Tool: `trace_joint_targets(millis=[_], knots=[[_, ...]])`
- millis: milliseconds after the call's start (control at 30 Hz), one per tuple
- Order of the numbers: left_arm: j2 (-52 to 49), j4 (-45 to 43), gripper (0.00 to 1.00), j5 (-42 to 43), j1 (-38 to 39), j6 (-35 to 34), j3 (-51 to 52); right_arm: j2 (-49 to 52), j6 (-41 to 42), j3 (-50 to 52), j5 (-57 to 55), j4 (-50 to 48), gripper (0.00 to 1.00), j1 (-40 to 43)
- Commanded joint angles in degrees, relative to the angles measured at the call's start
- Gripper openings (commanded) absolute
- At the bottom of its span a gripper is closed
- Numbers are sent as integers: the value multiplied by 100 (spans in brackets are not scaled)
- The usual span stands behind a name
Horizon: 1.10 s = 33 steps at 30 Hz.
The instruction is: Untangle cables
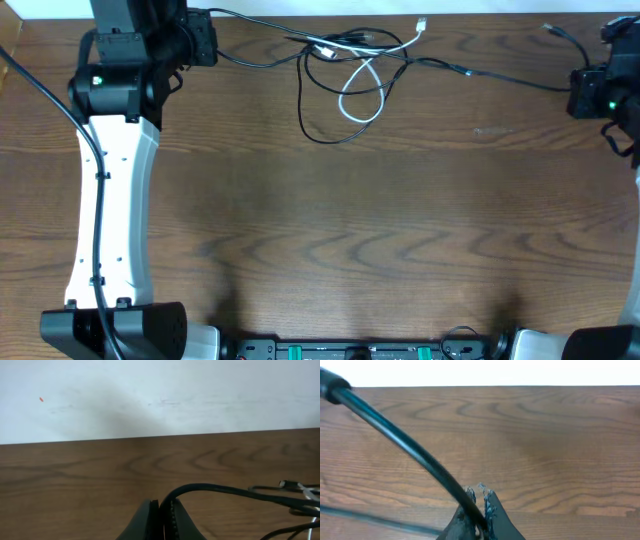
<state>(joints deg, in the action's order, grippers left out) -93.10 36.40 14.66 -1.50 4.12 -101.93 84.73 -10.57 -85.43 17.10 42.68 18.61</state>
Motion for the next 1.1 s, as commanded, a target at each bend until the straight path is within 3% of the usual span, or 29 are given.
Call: trace_joint_targets(millis=[0,433,533,567,600,633,667,1067], knots=[[70,-90,8,-756,-358,-81,-68,-13,-31,15,-796,-28,1,437],[-48,-66,8,-708,-356,-144,-57,-13,20,15,-437,-39,1,787],[-48,-68,8,-267,-350,-273,-57,-13,17,15,-238,-22,1,730],[-48,-68,8,-114,-339,-323,-57,-13,11,15,-157,-20,3,671],[-48,-63,8,-72,-308,-339,-57,-13,-2,15,-151,-13,12,608],[-48,-59,8,-79,-271,-334,-57,-13,-24,15,-155,-4,29,553],[-48,-59,8,-94,-229,-334,-57,-13,-42,15,-153,2,38,483],[-46,-42,8,-90,662,-334,-57,39,-90,15,210,-46,46,-721]])
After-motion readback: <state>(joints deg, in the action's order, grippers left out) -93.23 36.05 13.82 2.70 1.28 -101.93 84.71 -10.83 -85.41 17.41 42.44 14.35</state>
